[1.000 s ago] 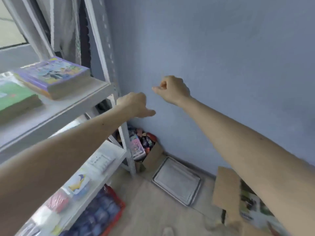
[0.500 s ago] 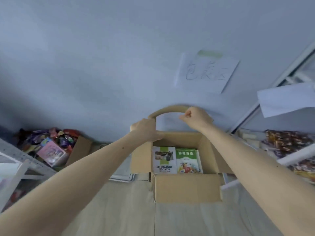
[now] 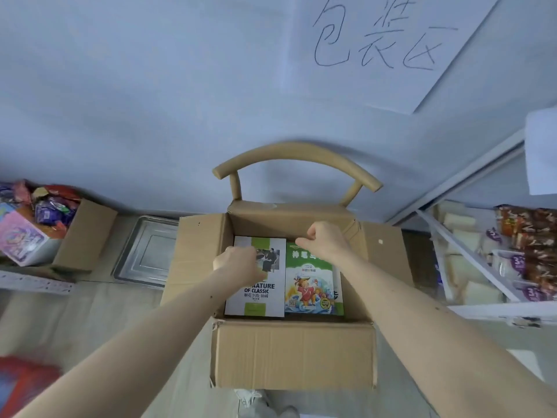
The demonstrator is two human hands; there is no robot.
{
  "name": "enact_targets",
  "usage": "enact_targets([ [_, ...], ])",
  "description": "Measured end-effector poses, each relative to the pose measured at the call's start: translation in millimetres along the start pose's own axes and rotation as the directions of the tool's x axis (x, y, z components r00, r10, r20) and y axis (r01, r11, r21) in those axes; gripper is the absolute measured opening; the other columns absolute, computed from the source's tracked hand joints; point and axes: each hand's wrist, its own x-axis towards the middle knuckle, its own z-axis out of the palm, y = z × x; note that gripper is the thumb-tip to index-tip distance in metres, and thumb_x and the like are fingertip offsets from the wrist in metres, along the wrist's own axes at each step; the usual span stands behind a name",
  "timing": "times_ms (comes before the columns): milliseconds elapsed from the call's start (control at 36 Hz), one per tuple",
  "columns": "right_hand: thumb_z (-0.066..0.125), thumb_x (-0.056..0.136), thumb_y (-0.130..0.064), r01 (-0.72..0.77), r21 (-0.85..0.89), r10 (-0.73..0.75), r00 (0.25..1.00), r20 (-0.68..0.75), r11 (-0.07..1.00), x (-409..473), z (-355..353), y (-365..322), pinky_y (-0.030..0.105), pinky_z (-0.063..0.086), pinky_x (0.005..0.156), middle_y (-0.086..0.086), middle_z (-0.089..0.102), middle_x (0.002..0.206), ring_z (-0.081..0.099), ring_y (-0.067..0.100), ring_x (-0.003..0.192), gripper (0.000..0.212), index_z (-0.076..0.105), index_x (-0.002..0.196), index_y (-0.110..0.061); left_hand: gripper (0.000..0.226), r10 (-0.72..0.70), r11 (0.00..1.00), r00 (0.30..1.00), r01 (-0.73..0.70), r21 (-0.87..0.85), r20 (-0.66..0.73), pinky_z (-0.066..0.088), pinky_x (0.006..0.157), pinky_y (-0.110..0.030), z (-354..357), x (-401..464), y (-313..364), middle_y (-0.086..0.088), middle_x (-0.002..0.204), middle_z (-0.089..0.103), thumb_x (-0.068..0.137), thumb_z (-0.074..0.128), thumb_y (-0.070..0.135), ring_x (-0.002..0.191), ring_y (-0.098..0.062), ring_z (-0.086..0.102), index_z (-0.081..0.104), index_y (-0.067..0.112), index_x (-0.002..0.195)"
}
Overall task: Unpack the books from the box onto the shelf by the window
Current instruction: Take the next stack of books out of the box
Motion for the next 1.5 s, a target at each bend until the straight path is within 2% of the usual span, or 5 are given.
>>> enact_targets([
  [389, 0.062, 0.075, -0.075, 0.008, -0.267, 0.024, 0.993, 0.118, 0.964, 156.1, 142.3, 39.4, 0.039, 0.042, 0.093, 0.009, 0.058, 0.130, 0.050, 0.030, 0.118, 0.081, 0.056, 0.123, -0.010, 0.119, -0.101, 0.948, 0.972, 0.030, 0.316, 0.213, 0.010, 0.121, -0.042, 125.4, 131.8, -27.9, -0.018, 0.160, -0.021, 0.083, 0.071, 0.046, 0.149, -0.033, -0.011, -0.015, 0.001, 0.151],
  [611, 0.049, 0.069, -0.088, -0.186, -0.191, 0.200, 0.978, 0.053, 0.964, 171.9, 187.4, 36.5, 0.050, 0.022, 0.112, 0.016, 0.039, 0.143, 0.031, 0.036, 0.133, 0.097, 0.054, 0.129, -0.011, 0.117, -0.116, 0.935, 0.977, 0.046, 0.352, 0.180, -0.003, 0.121, -0.044, 157.8, 139.2, -29.8, -0.021, 0.159, -0.022, 0.083, 0.071, 0.042, 0.148, -0.036, -0.011, -0.016, 0.002, 0.152],
  [972, 0.071, 0.079, -0.056, -0.324, 0.331, 0.338, 0.941, 0.016, 0.886, 173.6, 191.3, 17.1, 0.050, 0.010, 0.117, 0.009, 0.056, 0.134, 0.035, 0.029, 0.138, 0.057, 0.055, 0.114, -0.014, 0.121, -0.050, 0.979, 0.979, 0.009, 0.204, 0.199, 0.003, 0.122, -0.043, 152.0, 142.0, -35.4, -0.018, 0.160, -0.021, 0.081, 0.070, 0.053, 0.149, -0.034, -0.010, -0.013, 0.003, 0.153],
  [1278, 0.071, 0.081, -0.050, -0.278, 0.521, 0.290, 0.955, 0.060, 0.807, 156.2, 170.4, 31.4, 0.040, 0.040, 0.093, 0.013, 0.056, 0.122, 0.044, 0.038, 0.122, 0.050, 0.041, 0.098, -0.014, 0.111, -0.066, 0.998, 0.997, 0.065, 0.018, 0.047, 0.017, 0.118, -0.048, 149.1, 133.9, -25.1, -0.010, 0.162, -0.009, 0.079, 0.068, 0.059, 0.148, -0.038, 0.000, 0.001, 0.013, 0.155],
  [1500, 0.077, 0.078, -0.044, -0.314, 0.480, 0.330, 0.943, 0.053, 0.819, 159.0, 124.6, 92.8, 0.040, 0.049, 0.089, 0.012, 0.061, 0.119, 0.058, 0.031, 0.108, 0.052, 0.051, 0.106, -0.009, 0.122, -0.075, 0.963, 0.975, 0.125, -0.239, 0.209, 0.043, 0.098, -0.044, 148.3, 143.7, 13.3, -0.019, 0.157, 0.012, 0.079, 0.071, 0.056, 0.134, -0.038, 0.039, -0.014, 0.011, 0.153],
])
